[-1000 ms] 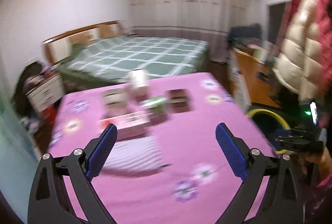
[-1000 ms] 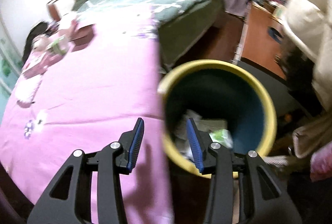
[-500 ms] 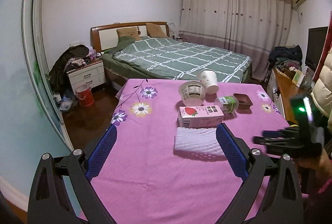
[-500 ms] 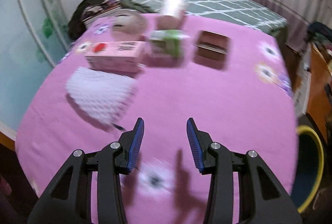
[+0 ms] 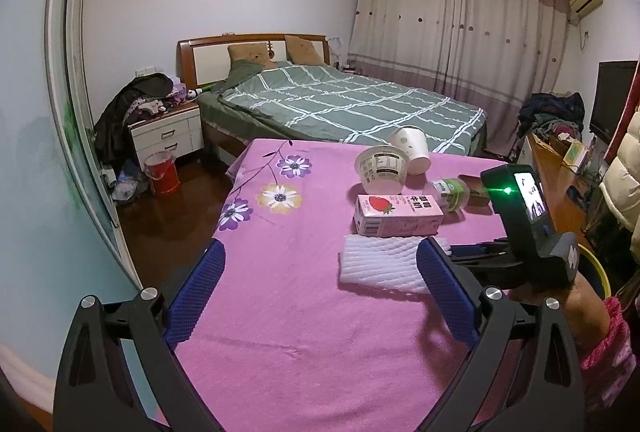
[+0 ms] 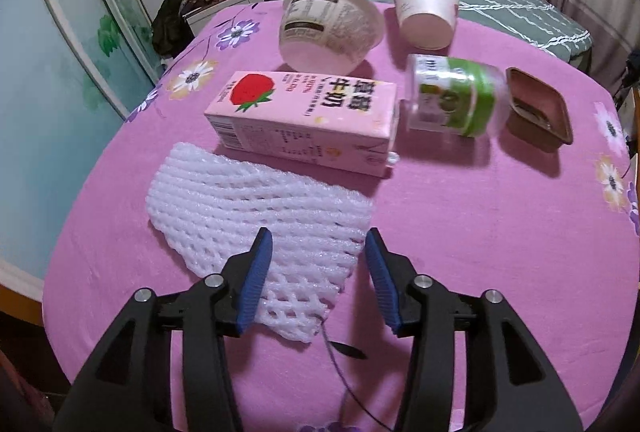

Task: Collect trash
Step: 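Move the right gripper to the white foam net and grasp it, then carry the white foam net over the yellow bin and open the right gripper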

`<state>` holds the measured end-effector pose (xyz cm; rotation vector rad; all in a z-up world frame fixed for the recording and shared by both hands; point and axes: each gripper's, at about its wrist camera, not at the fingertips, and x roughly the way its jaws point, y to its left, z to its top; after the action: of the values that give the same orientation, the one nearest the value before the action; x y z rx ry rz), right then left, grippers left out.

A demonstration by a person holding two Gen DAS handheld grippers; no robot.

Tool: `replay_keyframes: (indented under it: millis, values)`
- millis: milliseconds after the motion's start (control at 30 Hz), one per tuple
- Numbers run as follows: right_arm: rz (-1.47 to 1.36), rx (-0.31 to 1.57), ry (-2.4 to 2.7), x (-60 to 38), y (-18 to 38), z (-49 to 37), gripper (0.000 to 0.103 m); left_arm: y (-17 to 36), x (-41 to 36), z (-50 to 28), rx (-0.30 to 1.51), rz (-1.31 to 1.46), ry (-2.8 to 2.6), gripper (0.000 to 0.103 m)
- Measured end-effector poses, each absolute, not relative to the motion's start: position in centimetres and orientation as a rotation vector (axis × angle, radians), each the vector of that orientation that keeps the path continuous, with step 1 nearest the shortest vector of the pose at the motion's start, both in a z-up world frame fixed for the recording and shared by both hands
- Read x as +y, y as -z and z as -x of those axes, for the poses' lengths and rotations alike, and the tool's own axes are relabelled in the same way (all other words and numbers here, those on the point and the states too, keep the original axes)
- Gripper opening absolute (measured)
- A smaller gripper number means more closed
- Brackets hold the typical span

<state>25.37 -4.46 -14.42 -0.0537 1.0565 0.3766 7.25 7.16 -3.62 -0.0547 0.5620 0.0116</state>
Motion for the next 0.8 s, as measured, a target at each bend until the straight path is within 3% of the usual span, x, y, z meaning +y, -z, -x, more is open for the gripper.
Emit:
replay_keyframes:
  millis: [100, 367, 800]
  values:
    - [0.068, 1.047, -0.371, -4.0, 14.5, -25.2, 0.043, 3.7, 7.1, -7.3, 0.564, 0.056, -0.008, 0.095]
    - [0.094, 1.003, -0.357, -4.1, 14.0, -24.3, 0.010, 4.0, 6.8, -7.4, 0.568, 0.058, -0.008, 0.095]
    - [-0.008, 0.946, -0.383, -8.4, 11.6, -19.9, 0.007, 4.6, 5.6, -7.6, 0.582, 0.053, 0.010, 0.095]
